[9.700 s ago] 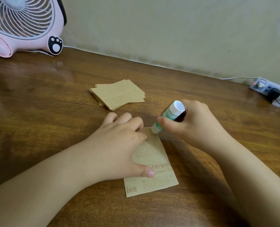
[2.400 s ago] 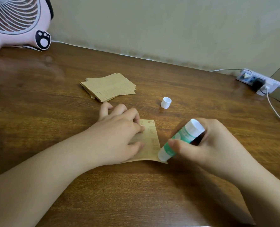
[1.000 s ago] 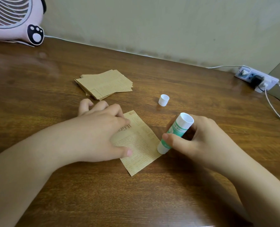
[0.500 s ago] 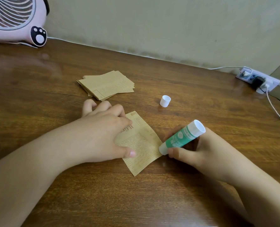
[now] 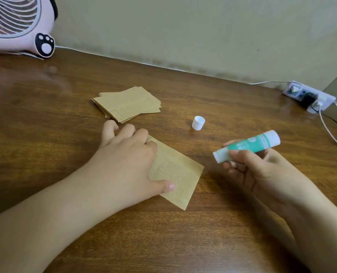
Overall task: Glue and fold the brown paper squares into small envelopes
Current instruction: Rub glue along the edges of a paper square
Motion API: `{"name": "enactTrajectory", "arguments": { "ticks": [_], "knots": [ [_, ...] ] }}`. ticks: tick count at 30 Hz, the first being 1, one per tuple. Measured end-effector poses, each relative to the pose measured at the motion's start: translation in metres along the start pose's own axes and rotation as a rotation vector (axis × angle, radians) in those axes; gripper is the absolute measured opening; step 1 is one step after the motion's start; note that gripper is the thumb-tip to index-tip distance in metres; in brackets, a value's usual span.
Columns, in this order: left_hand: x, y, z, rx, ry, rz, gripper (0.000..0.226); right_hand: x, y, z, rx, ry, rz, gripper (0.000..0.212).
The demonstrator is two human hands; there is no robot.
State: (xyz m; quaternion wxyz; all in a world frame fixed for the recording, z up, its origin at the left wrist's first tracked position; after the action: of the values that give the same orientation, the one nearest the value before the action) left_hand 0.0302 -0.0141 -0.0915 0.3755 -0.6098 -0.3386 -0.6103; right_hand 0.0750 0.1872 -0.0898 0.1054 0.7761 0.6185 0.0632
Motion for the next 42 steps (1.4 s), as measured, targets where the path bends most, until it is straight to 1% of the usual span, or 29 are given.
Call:
{"name": "enactTrajectory", "arguments": {
  "ticks": [1, 2, 4, 5, 7, 9, 10, 11, 13, 14, 16, 18, 23, 25, 27, 32, 34, 38, 42],
  "knots": [
    [0.002, 0.001, 0.003, 0.01, -0.016, 0.022, 0.077, -0.001, 0.0, 0.0, 0.013, 0.062, 0.006, 0.014],
    [0.003, 0.002, 0.006, 0.017, -0.04, 0.049, 0.072, -0.002, 0.001, -0.001, 0.034, 0.178, 0.014, 0.01],
    [0.007, 0.005, 0.015, 0.022, -0.057, 0.117, 0.063, -0.008, 0.001, -0.007, 0.112, 0.498, 0.038, 0.004],
    [0.009, 0.007, 0.019, 0.017, -0.051, 0.161, 0.059, -0.012, 0.001, -0.01, 0.155, 0.643, 0.041, 0.007],
    [0.014, 0.01, 0.021, -0.009, -0.016, 0.262, 0.051, -0.021, 0.0, -0.016, 0.204, 0.805, 0.038, 0.008],
    [0.013, 0.007, 0.018, -0.134, 0.093, 0.374, 0.041, -0.027, 0.0, -0.018, 0.232, 0.92, 0.04, 0.012],
    [0.01, 0.005, 0.016, -0.227, 0.153, 0.364, 0.038, -0.028, 0.0, -0.019, 0.247, 0.957, 0.044, 0.012],
    [0.007, 0.002, 0.013, -0.332, 0.211, 0.314, 0.037, -0.029, 0.0, -0.02, 0.261, 0.979, 0.035, 0.01],
    [0.004, -0.001, 0.01, -0.502, 0.341, 0.137, 0.043, -0.028, 0.001, -0.022, 0.275, 0.994, 0.011, 0.007],
    [0.002, -0.001, 0.011, -0.551, 0.374, 0.052, 0.048, -0.027, 0.002, -0.023, 0.265, 0.98, 0.004, 0.007],
    [-0.004, -0.001, 0.013, -0.589, 0.346, -0.023, 0.058, -0.023, 0.003, -0.024, 0.232, 0.94, -0.002, 0.008],
    [-0.012, -0.002, 0.015, -0.573, 0.274, -0.015, 0.066, -0.02, 0.003, -0.023, 0.197, 0.904, -0.002, 0.007],
    [-0.009, -0.005, 0.01, -0.428, 0.211, 0.137, 0.075, -0.022, -0.009, -0.02, 0.166, 0.919, -0.022, 0.009],
    [-0.011, -0.005, 0.01, -0.399, 0.222, 0.121, 0.076, -0.026, -0.014, -0.02, 0.196, 0.935, -0.039, 0.008],
    [-0.011, -0.006, 0.01, -0.398, 0.244, 0.119, 0.072, -0.031, -0.018, -0.021, 0.24, 0.958, -0.047, 0.008],
    [-0.012, -0.006, 0.008, -0.377, 0.25, 0.096, 0.072, -0.041, -0.027, -0.023, 0.341, 1.087, -0.045, 0.02],
    [-0.009, -0.006, 0.009, -0.376, 0.251, 0.088, 0.07, -0.046, -0.03, -0.023, 0.377, 1.134, -0.052, 0.021],
    [-0.012, -0.008, 0.007, -0.331, 0.215, 0.052, 0.08, -0.055, -0.031, -0.025, 0.419, 1.164, -0.075, 0.018],
    [-0.011, -0.007, 0.004, -0.322, 0.243, 0.038, 0.079, -0.06, -0.034, -0.024, 0.435, 1.205, -0.09, 0.021]
  ]
}}
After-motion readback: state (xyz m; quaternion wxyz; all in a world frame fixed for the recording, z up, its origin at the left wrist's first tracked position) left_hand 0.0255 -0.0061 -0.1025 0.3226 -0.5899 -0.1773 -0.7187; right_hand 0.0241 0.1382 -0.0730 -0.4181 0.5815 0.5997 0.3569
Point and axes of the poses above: each hand's wrist, its own y-axis away from the middle knuckle, its own x-axis out of the back of the hand, z = x × y, the point moved 5 cm from there along -y, towards the middle knuckle, and after that the axes turned 2 degrees about y, right-handed, at the moved point
